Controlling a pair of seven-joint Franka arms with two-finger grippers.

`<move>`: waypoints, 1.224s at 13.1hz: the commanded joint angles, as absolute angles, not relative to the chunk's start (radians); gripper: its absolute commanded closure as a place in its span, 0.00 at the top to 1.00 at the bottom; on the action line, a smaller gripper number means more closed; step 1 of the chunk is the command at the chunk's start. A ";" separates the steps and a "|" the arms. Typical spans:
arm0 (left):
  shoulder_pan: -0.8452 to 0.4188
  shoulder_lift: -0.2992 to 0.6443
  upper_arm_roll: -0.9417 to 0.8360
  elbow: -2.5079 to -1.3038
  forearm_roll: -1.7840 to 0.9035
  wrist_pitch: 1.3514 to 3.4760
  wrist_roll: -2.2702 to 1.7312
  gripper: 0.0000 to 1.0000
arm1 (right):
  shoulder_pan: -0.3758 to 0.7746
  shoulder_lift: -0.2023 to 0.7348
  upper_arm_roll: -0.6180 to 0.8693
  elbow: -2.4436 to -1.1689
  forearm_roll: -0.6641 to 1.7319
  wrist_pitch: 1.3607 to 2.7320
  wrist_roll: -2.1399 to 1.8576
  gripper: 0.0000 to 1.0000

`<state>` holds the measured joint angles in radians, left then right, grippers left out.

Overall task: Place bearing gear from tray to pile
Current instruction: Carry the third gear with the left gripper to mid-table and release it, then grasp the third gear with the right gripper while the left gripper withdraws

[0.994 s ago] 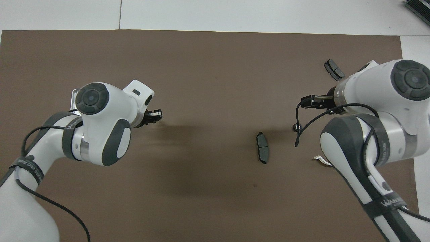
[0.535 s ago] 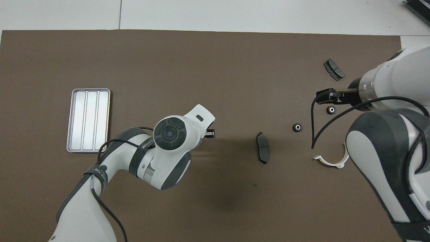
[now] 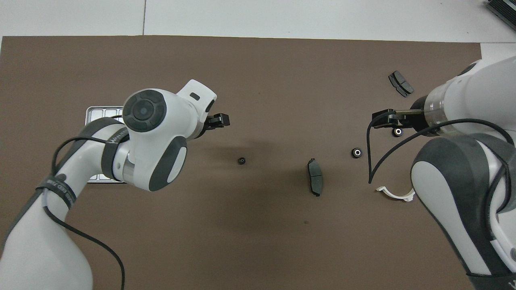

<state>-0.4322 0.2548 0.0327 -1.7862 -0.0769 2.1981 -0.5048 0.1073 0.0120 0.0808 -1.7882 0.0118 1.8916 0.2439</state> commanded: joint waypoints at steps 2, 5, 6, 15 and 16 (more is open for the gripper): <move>-0.258 0.194 0.026 -1.706 -0.066 1.990 -0.280 1.00 | 0.224 0.053 0.086 -1.790 0.029 1.951 0.358 1.00; -0.135 0.100 0.026 -1.716 -0.060 1.840 -0.100 1.00 | 0.351 0.173 0.086 -1.708 -0.015 1.999 0.513 1.00; -0.112 0.062 0.031 -1.729 -0.048 1.795 -0.085 1.00 | 0.383 0.223 0.086 -1.660 -0.031 2.000 0.566 1.00; -0.121 -0.031 0.023 -1.741 0.041 1.723 -0.089 1.00 | 0.571 0.543 0.086 -1.476 -0.118 2.106 0.778 1.00; -0.120 -0.034 0.023 -1.750 0.041 1.729 -0.087 1.00 | 0.575 0.551 0.086 -1.476 -0.121 2.111 0.781 1.00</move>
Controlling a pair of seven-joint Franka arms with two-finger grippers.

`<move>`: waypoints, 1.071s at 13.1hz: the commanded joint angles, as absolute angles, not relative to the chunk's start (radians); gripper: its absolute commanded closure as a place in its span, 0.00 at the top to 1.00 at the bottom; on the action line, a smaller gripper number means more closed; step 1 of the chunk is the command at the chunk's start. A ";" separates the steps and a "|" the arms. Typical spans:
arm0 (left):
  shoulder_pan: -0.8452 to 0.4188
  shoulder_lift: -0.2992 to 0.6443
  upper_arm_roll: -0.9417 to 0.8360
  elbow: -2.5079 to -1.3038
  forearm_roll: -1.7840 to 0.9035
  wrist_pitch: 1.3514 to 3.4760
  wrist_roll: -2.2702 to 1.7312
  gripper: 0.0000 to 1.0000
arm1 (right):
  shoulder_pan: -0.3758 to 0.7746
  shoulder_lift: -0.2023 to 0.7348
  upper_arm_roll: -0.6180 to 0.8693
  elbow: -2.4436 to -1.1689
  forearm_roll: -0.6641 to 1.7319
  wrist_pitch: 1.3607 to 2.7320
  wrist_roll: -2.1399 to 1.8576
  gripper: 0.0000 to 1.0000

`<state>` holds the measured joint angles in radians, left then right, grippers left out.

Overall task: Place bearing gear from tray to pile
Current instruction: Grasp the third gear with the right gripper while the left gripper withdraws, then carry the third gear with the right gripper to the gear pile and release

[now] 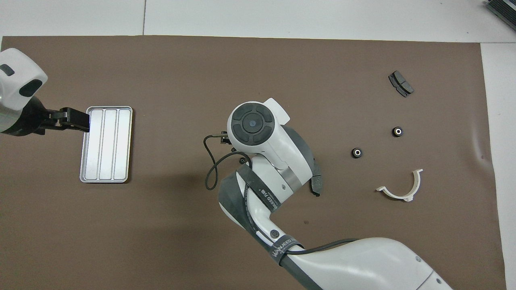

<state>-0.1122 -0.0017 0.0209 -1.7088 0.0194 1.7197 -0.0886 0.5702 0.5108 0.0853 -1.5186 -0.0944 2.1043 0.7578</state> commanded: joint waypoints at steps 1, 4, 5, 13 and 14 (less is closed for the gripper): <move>-0.117 -0.038 0.023 -1.762 0.041 1.746 -0.087 1.00 | 0.580 0.567 0.086 -1.476 -0.123 2.112 0.781 1.00; -0.114 -0.052 0.023 -1.798 0.041 1.775 -0.086 1.00 | 0.615 0.598 0.086 -1.505 -0.118 2.198 0.782 1.00; -0.112 -0.052 0.023 -1.798 0.041 1.776 -0.083 1.00 | 0.615 0.600 0.086 -1.525 -0.118 2.207 0.784 1.00; -0.115 -0.025 0.023 -1.645 0.040 1.674 -0.083 1.00 | 0.621 0.577 0.086 -1.637 -0.121 2.257 0.792 0.74; -0.115 -0.014 0.023 -1.613 0.037 1.645 -0.083 1.00 | 0.621 0.577 0.086 -1.635 -0.121 2.250 0.798 0.69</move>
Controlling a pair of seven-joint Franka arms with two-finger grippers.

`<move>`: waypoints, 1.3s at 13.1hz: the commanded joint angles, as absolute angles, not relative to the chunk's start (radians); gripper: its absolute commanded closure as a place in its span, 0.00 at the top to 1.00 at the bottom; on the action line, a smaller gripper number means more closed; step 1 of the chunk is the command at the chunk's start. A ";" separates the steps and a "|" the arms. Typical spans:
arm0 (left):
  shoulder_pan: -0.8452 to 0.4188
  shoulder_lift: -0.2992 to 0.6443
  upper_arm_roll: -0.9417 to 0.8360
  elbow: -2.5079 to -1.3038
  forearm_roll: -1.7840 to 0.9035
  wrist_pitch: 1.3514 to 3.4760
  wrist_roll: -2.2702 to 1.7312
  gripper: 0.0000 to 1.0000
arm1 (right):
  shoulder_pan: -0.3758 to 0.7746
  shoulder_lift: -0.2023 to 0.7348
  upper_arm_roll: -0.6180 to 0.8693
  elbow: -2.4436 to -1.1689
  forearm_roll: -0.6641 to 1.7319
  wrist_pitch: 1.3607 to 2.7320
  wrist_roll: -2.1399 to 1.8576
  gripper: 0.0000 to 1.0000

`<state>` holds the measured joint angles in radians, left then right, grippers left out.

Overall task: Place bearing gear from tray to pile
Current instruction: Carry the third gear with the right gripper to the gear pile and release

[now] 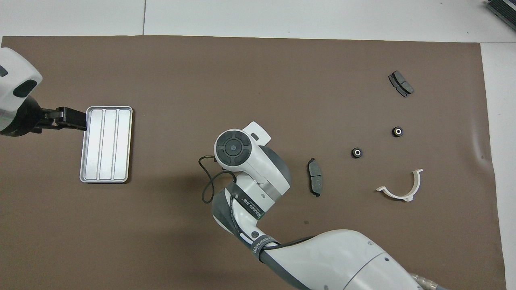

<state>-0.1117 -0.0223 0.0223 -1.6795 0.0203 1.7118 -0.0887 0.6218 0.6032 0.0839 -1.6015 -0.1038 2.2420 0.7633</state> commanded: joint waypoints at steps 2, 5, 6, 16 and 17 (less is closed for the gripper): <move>-0.115 0.020 0.021 -1.533 0.035 1.564 -0.083 1.00 | 0.621 0.575 0.086 -1.635 -0.121 2.246 0.799 0.58; -0.118 0.070 0.020 -1.427 0.034 1.502 -0.083 1.00 | 0.621 0.574 0.086 -1.634 -0.121 2.246 0.799 0.38; -0.121 0.064 0.021 -1.437 0.037 1.523 -0.083 1.00 | 0.621 0.574 0.086 -1.632 -0.121 2.246 0.799 0.24; -0.109 -0.003 0.026 -1.601 0.034 1.641 -0.081 1.00 | 0.455 0.471 0.081 -1.643 -0.120 2.258 0.729 0.00; -0.107 -0.012 0.026 -1.612 0.034 1.641 -0.081 1.00 | 0.404 0.453 0.083 -1.646 -0.117 2.257 0.674 0.00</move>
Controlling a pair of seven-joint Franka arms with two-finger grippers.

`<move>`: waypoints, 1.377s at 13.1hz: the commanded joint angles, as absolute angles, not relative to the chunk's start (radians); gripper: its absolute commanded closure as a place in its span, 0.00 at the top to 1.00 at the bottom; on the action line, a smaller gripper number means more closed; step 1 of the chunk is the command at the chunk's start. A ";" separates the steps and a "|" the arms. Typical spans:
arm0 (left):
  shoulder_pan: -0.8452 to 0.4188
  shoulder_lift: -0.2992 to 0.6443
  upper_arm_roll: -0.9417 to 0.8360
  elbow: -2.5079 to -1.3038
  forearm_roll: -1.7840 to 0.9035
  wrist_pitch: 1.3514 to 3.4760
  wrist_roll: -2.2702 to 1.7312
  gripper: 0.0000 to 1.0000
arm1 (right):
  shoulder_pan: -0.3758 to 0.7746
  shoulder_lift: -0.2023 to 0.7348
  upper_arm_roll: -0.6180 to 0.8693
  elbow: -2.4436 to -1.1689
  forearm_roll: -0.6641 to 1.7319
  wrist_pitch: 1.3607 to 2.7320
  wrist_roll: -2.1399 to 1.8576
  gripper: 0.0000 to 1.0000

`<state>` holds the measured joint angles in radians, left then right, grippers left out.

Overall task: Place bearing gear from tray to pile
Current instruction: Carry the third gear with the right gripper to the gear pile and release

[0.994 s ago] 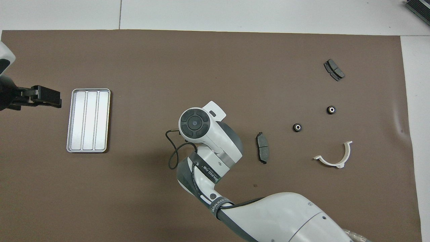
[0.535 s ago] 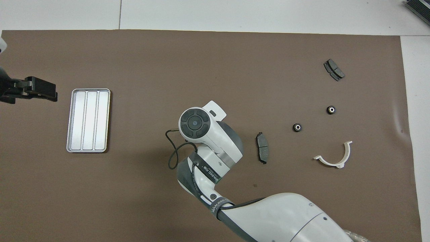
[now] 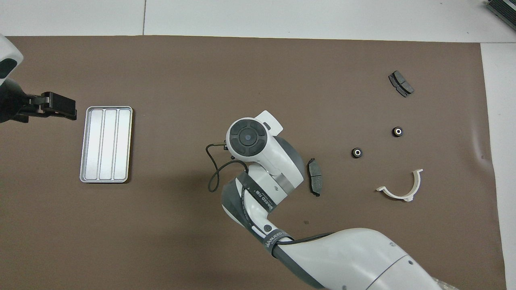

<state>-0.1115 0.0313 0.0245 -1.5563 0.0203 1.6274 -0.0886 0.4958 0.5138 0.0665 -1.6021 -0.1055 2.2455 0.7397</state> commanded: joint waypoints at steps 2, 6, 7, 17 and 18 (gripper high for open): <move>-0.109 -0.012 0.028 -1.612 0.032 1.641 -0.083 1.00 | 0.318 0.449 0.083 -1.649 -0.115 2.264 0.562 0.00; -0.107 -0.012 0.028 -1.612 0.034 1.643 -0.083 1.00 | 0.155 0.472 0.083 -1.658 -0.109 2.327 0.404 0.00; -0.109 -0.012 0.028 -1.612 0.034 1.641 -0.084 1.00 | 0.126 0.491 0.083 -1.658 -0.106 2.351 0.394 0.00; -0.109 -0.012 0.028 -1.612 0.034 1.643 -0.084 1.00 | 0.003 0.520 0.084 -1.710 -0.100 2.447 0.357 1.00; -0.109 -0.012 0.028 -1.612 0.034 1.641 -0.084 1.00 | 0.003 0.508 0.083 -1.709 -0.100 2.439 0.356 1.00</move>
<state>-0.1111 0.0151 0.0280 -1.5781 0.0203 1.6274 -0.0886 0.0156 0.5329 0.0698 -1.6957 -0.1042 2.4329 0.3698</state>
